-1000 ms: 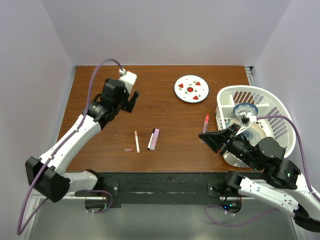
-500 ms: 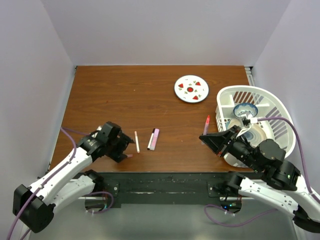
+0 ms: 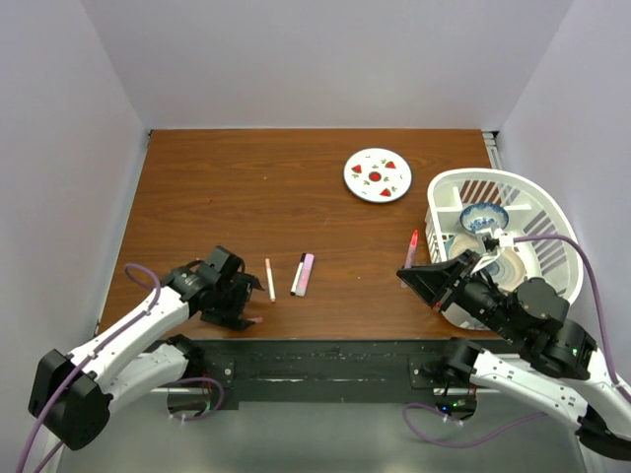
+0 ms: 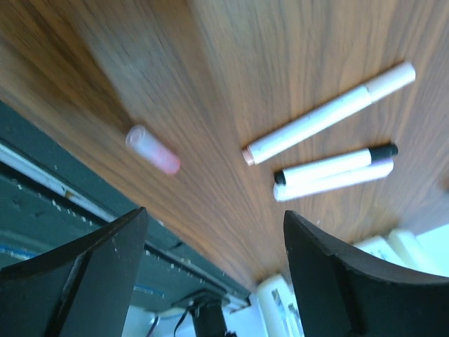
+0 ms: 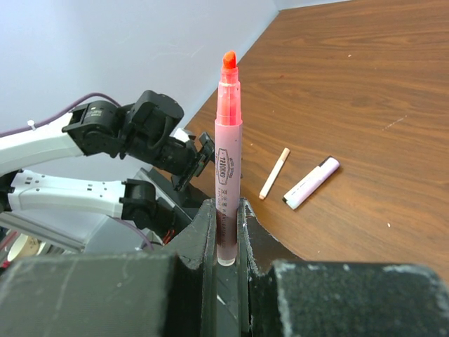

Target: Insert the pens into the pen caps

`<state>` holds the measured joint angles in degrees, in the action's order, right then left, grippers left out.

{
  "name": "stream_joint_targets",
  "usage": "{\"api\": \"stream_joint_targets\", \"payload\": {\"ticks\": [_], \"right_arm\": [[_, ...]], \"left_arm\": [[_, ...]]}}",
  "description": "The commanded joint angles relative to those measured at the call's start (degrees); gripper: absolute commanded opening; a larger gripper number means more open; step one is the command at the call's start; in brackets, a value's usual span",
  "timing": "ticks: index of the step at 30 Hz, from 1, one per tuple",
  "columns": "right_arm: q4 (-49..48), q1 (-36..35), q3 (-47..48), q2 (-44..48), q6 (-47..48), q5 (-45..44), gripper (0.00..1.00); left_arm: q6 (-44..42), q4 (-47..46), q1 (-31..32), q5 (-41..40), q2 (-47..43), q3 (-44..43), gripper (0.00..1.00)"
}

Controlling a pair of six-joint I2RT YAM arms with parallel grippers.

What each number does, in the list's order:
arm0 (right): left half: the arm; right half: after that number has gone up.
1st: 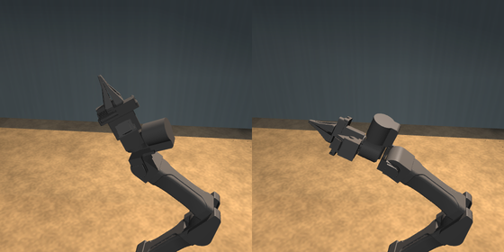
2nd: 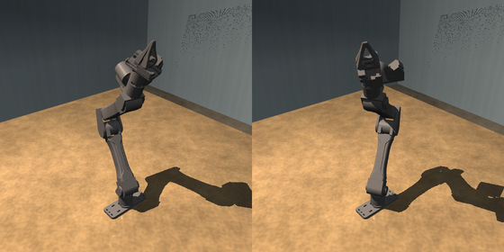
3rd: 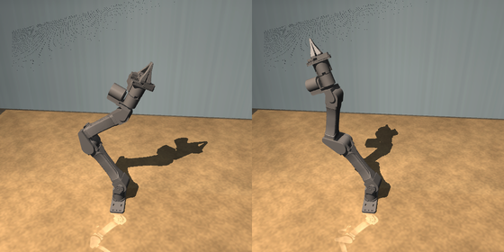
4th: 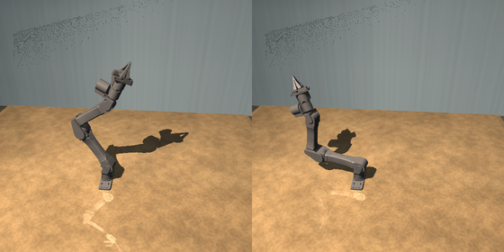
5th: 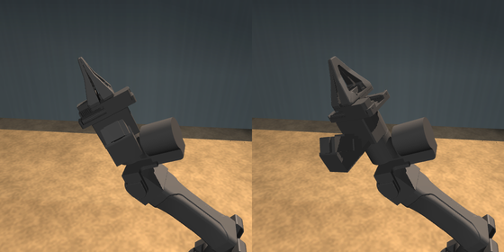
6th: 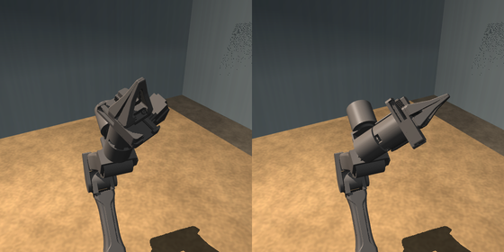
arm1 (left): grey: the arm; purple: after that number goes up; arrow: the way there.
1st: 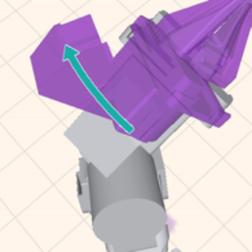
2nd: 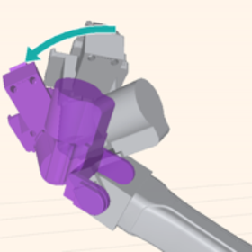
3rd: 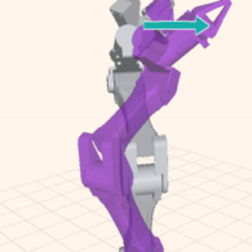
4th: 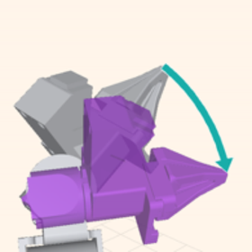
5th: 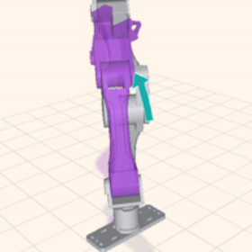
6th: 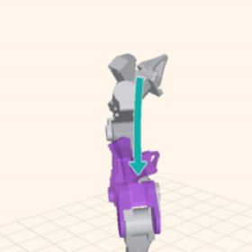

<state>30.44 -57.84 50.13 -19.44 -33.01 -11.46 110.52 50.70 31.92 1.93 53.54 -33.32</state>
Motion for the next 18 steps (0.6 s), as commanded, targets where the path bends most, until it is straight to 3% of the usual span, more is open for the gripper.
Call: {"api": "stream_joint_targets", "payload": {"ticks": [1,7,18], "right_arm": [[-0.1,-0.2,0.2,1.1,0.1,-1.4,0.00],[-0.4,-0.3,-0.1,0.7,0.1,-1.4,0.00],[-1.9,-0.2,-1.1,0.4,-0.4,-1.5,0.00]], "left_arm": [[3.1,-0.4,0.1,-3.7,-0.1,3.0,0.84],[-0.2,-4.5,0.2,-0.5,7.4,4.5,0.85],[1.7,-7.4,0.9,-1.8,9.0,7.5,0.82]]}}
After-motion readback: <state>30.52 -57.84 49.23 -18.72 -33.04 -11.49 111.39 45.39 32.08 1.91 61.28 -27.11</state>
